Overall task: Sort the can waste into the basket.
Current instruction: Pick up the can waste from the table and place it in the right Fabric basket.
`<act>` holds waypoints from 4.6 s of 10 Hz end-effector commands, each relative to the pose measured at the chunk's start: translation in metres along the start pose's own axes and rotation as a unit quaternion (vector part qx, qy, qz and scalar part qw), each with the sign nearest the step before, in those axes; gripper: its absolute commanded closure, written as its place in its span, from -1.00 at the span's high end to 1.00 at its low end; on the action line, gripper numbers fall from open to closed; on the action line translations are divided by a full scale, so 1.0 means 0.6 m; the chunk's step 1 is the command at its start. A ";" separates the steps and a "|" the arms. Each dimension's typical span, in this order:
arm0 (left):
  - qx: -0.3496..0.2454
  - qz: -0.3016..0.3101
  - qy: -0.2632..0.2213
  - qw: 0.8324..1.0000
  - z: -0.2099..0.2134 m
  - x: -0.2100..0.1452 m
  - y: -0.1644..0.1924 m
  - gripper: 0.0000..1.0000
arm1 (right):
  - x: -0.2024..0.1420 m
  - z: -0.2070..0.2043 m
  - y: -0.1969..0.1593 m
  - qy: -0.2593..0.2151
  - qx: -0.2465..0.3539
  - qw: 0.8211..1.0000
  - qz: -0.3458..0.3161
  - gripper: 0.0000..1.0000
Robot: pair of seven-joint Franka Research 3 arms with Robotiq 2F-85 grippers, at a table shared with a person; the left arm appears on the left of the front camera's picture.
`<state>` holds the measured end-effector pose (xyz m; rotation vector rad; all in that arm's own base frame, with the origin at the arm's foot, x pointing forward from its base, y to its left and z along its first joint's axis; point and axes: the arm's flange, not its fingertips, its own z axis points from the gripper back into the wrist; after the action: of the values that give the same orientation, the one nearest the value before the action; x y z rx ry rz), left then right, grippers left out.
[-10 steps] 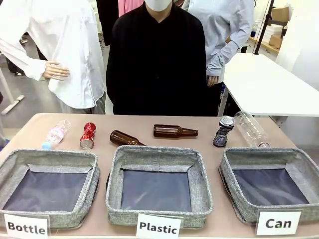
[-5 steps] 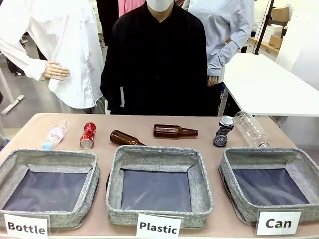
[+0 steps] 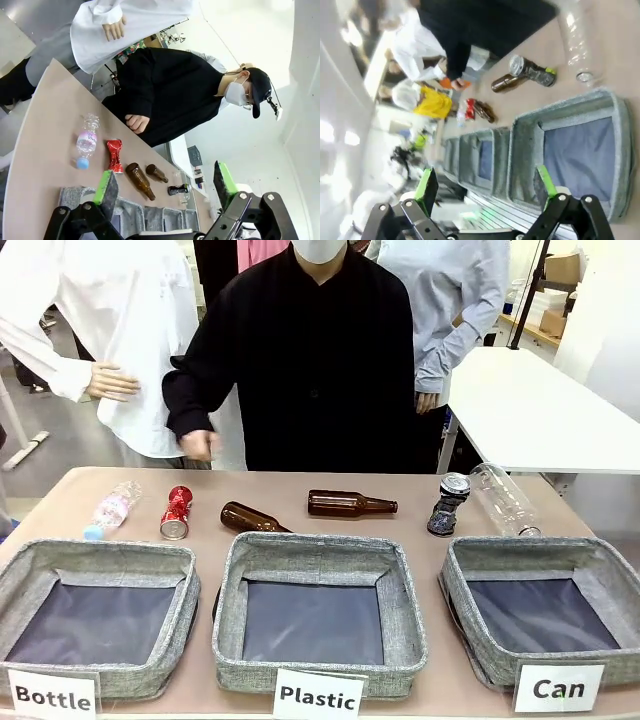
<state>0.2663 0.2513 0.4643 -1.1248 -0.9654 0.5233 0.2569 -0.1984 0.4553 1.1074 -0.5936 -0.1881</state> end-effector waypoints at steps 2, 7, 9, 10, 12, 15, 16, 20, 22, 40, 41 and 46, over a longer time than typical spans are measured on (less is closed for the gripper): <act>-0.009 0.000 -0.005 1.000 -0.003 0.002 0.000 1.00 | 0.078 -0.112 0.054 0.131 -0.097 0.922 0.352 1.00; -0.009 0.000 -0.005 1.000 -0.003 0.002 0.000 1.00 | 0.111 -0.238 0.038 0.174 -0.083 0.843 0.503 1.00; -0.009 0.000 -0.005 1.000 -0.003 0.002 0.000 1.00 | 0.101 -0.215 0.068 0.215 -0.098 0.875 0.423 1.00; -0.009 0.000 -0.005 1.000 -0.003 0.002 0.000 1.00 | 0.101 -0.215 0.068 0.215 -0.098 0.875 0.423 1.00; -0.009 0.000 -0.005 1.000 -0.003 0.002 0.000 1.00 | 0.116 -0.244 0.043 0.196 -0.078 0.843 0.495 1.00; -0.038 0.004 0.035 0.999 0.073 0.008 -0.069 1.00 | 0.167 -0.324 -0.027 0.156 -0.032 0.837 0.524 1.00; -0.053 -0.001 0.040 0.998 0.112 0.012 -0.090 1.00 | 0.178 -0.355 -0.052 0.175 -0.021 0.837 0.517 1.00; -0.116 0.008 0.089 0.989 0.165 0.003 -0.104 1.00 | 0.204 -0.429 -0.105 0.186 -0.020 0.838 0.512 1.00; -0.090 -0.013 0.087 0.992 0.172 -0.011 -0.123 1.00 | 0.199 -0.463 -0.111 0.214 -0.004 0.828 0.518 1.00; -0.090 -0.013 0.087 0.992 0.172 -0.011 -0.123 1.00 | 0.202 -0.632 -0.200 0.164 0.116 0.800 0.565 1.00; -0.090 -0.013 0.087 0.992 0.172 -0.011 -0.123 1.00 | 0.202 -0.634 -0.204 0.174 0.128 0.802 0.556 1.00; -0.090 -0.013 0.087 0.992 0.172 -0.011 -0.123 1.00 | 0.204 -0.631 -0.209 0.191 0.137 0.801 0.551 -1.00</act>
<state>0.1661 0.2706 0.5401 -1.2999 -0.8654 0.3169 0.5765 -0.0056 0.2713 0.8617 -0.8206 1.1267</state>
